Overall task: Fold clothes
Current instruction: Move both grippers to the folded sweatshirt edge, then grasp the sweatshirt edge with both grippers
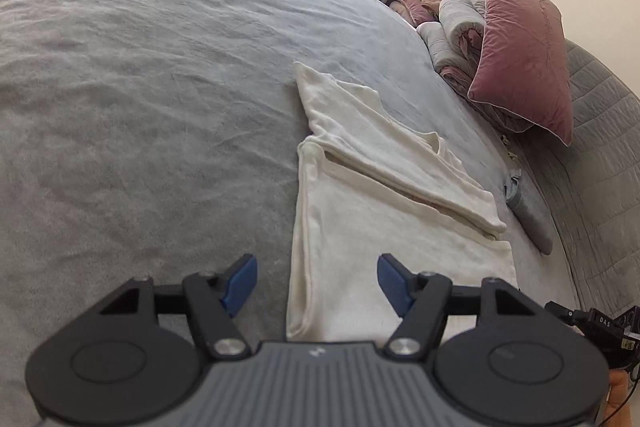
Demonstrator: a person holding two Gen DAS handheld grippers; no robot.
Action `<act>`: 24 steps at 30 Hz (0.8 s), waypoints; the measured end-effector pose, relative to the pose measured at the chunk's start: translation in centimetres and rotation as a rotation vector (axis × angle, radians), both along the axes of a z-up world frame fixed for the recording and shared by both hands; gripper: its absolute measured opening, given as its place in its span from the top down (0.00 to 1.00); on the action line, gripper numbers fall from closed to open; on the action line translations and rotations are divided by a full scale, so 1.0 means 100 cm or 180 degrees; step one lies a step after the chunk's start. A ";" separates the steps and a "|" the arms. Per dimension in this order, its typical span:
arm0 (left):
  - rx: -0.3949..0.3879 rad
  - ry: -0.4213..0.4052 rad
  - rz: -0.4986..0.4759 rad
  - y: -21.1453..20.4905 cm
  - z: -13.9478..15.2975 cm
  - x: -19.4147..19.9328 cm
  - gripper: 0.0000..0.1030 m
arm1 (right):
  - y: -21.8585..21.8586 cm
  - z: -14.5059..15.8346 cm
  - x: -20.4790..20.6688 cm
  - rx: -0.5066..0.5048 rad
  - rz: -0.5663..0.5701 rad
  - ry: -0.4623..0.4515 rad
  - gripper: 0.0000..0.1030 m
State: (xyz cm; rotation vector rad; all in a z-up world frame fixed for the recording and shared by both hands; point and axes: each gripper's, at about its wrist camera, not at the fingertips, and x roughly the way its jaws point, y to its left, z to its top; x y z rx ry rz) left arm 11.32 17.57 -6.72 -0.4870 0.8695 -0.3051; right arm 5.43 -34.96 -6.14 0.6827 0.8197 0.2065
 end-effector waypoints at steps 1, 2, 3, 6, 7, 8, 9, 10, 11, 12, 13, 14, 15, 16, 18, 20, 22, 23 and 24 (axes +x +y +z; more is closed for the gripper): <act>0.0048 -0.0018 0.0006 0.002 0.005 0.009 0.35 | -0.002 0.004 0.007 -0.0053 -0.0002 -0.0007 0.30; 0.0124 -0.0031 0.0016 0.001 0.008 0.019 0.35 | -0.005 0.007 0.014 -0.0110 -0.0004 -0.0014 0.30; 0.0215 -0.0043 0.0028 0.000 0.011 0.030 0.35 | -0.005 0.011 0.024 -0.0201 -0.0002 -0.0024 0.30; 0.0471 -0.0087 0.0043 -0.004 0.019 0.058 0.35 | -0.005 0.018 0.053 -0.0417 0.0030 -0.0091 0.30; 0.0561 -0.0120 0.0019 -0.008 0.021 0.067 0.35 | -0.004 0.019 0.062 -0.0494 0.0058 -0.0117 0.30; 0.0635 -0.0143 -0.0002 -0.012 0.023 0.075 0.35 | -0.002 0.020 0.070 -0.0574 0.0087 -0.0142 0.30; 0.0712 -0.0161 -0.0033 -0.017 0.024 0.082 0.35 | 0.002 0.019 0.079 -0.0673 0.0120 -0.0167 0.30; 0.0801 -0.0185 -0.0070 -0.023 0.024 0.091 0.35 | 0.005 0.018 0.088 -0.0754 0.0153 -0.0190 0.30; 0.0883 -0.0211 -0.0102 -0.028 0.025 0.099 0.35 | 0.009 0.017 0.096 -0.0835 0.0186 -0.0213 0.30; 0.0958 -0.0235 -0.0131 -0.034 0.024 0.106 0.35 | 0.011 0.017 0.106 -0.0921 0.0225 -0.0240 0.30; 0.1032 -0.0257 -0.0158 -0.039 0.024 0.113 0.35 | 0.013 0.016 0.114 -0.0988 0.0265 -0.0269 0.30; 0.1082 -0.0271 -0.0175 -0.042 0.023 0.119 0.35 | 0.015 0.016 0.122 -0.1055 0.0305 -0.0299 0.30; 0.1120 -0.0281 -0.0186 -0.045 0.021 0.126 0.35 | 0.018 0.015 0.130 -0.1122 0.0346 -0.0328 0.30; 0.1158 -0.0291 -0.0197 -0.048 0.019 0.132 0.35 | 0.021 0.015 0.138 -0.1193 0.0396 -0.0354 0.30; 0.1234 -0.0310 -0.0219 -0.054 0.014 0.146 0.35 | 0.029 0.013 0.151 -0.1340 0.0504 -0.0406 0.30; 0.1309 -0.0329 -0.0241 -0.059 0.010 0.159 0.35 | 0.036 0.011 0.163 -0.1480 0.0625 -0.0453 0.30; 0.1385 -0.0348 -0.0263 -0.065 0.006 0.172 0.35 | 0.043 0.009 0.175 -0.1618 0.0767 -0.0500 0.30; 0.1423 -0.0357 -0.0274 -0.068 0.004 0.178 0.35 | 0.046 0.007 0.181 -0.1682 0.0832 -0.0520 0.31; 0.1430 -0.0363 -0.0277 -0.070 0.002 0.184 0.35 | 0.049 0.006 0.187 -0.1742 0.0895 -0.0535 0.31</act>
